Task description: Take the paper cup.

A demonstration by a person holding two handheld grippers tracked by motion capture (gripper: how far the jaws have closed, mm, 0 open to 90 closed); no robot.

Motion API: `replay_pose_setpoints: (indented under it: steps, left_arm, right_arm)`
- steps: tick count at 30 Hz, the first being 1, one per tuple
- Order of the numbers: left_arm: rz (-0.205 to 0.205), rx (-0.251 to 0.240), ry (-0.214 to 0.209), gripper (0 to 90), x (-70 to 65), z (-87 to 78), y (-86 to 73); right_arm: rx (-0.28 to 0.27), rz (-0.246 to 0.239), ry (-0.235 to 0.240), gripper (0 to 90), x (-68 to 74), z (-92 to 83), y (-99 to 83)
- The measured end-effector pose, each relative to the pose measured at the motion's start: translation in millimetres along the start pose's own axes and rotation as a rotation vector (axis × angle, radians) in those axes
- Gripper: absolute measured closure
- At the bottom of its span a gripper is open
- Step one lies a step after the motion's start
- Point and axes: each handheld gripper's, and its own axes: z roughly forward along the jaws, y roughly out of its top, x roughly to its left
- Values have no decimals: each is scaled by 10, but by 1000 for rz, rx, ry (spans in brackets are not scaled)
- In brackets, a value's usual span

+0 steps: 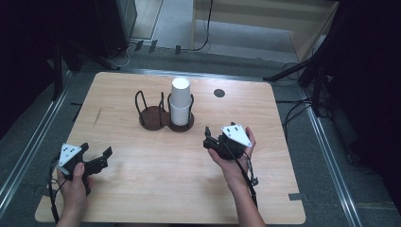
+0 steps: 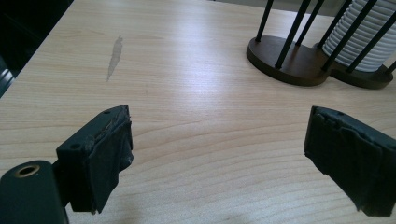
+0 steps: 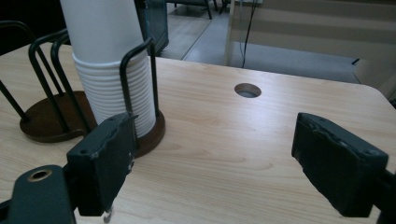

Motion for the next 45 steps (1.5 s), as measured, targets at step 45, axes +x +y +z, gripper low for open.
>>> replay_pose_setpoints:
  steps: [45]
  left_arm:
    - [-12,20,27,85,-7,37,17]
  right_arm:
    - [57,62,161,196,722,1087,691]
